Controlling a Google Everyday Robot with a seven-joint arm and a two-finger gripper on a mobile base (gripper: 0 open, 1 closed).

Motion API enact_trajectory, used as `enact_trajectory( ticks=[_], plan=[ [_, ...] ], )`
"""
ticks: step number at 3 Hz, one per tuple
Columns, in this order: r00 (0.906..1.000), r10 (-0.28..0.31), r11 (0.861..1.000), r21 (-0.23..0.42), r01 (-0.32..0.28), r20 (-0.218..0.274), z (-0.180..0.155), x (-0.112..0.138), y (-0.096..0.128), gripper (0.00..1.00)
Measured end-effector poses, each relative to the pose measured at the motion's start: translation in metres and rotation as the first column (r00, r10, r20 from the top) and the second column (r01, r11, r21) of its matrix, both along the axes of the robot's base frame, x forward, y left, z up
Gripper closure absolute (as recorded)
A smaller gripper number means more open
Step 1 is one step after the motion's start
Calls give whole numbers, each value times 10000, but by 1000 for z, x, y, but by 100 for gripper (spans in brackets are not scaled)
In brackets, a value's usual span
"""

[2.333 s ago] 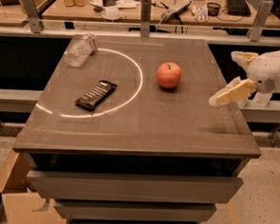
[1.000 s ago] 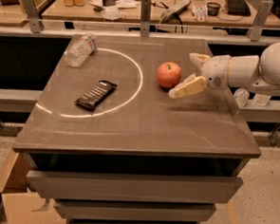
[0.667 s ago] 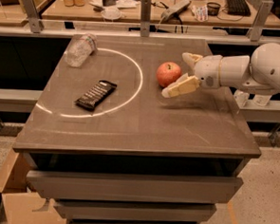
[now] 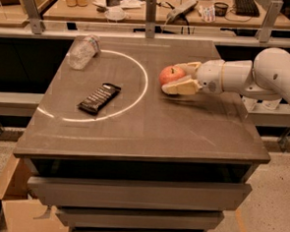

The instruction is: Move apple near water bottle

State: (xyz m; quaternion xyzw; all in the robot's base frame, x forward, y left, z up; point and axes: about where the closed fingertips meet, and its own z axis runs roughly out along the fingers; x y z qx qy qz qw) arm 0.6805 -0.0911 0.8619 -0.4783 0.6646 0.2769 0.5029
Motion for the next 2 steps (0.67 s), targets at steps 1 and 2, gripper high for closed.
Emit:
enact_trajectory(
  ticks=[1,2],
  plan=[
    [10000,47,10000,8,-47,-13,-1,0,3,65],
    [10000,2,9999,162,-4,83,2,4,8,87]
  ],
)
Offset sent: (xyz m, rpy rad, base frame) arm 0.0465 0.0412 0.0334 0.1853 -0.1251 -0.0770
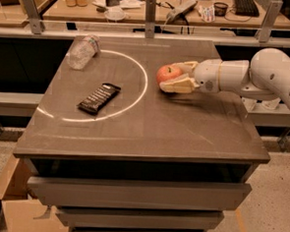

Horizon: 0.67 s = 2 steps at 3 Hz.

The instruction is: Move apple near water bottle

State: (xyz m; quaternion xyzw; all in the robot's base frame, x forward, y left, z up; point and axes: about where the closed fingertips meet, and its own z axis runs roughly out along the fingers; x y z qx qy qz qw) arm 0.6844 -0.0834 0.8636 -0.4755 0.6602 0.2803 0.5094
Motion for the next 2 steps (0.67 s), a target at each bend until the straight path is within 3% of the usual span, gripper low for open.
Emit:
enact_trajectory(
  ticks=[1,2],
  plan=[
    [9975,-153,9963,850,94,691,18,38,32,100],
    [9923,-48,9924,1227,-105,1240,35,78,66,100]
  ],
)
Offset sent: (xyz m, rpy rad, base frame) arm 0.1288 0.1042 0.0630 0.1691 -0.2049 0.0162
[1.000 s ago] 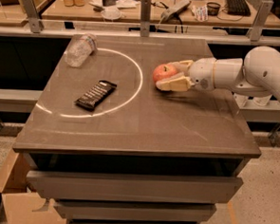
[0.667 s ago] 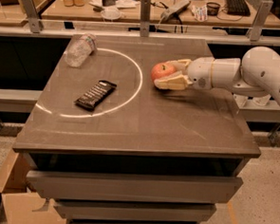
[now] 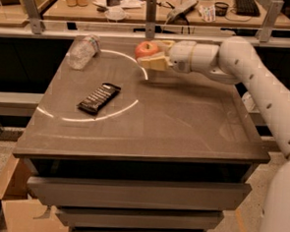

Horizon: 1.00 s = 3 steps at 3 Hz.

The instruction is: Move apple near water bottle

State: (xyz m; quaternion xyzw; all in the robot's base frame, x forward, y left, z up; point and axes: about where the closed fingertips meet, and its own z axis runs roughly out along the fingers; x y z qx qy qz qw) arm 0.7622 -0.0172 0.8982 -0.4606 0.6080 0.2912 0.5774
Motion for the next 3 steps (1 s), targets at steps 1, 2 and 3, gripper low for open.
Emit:
enact_trajectory(
  ticks=[1,2,3],
  plan=[
    [9990,435,9990,-130,-434,109,8,34,38,100],
    [9963,859,9958,-310,-860,-33,7,57,72,100],
    [9937,1112,9929,-414,-1117,-159,4,69,92,100]
  ],
)
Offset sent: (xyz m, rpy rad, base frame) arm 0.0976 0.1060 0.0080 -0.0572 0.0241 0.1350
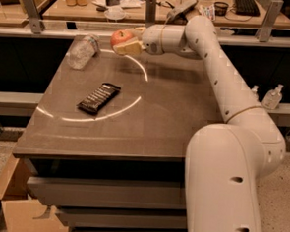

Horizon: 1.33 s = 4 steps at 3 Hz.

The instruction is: Move apple near water bottle

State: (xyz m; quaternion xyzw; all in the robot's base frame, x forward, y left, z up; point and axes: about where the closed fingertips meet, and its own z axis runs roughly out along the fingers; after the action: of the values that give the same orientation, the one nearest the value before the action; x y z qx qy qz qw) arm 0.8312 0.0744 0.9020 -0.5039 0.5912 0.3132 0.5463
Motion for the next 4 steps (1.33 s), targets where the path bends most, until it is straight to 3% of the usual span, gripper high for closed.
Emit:
enact_trajectory(
  ticks=[1,2,4],
  plan=[
    [9921,944,9939,-494,-987,-830,-26,-10,44,100],
    [9920,947,9939,-494,-990,-832,-26,-10,45,100],
    [9904,1058,9927,-489,-1105,-890,-29,-12,53,50]
  ],
)
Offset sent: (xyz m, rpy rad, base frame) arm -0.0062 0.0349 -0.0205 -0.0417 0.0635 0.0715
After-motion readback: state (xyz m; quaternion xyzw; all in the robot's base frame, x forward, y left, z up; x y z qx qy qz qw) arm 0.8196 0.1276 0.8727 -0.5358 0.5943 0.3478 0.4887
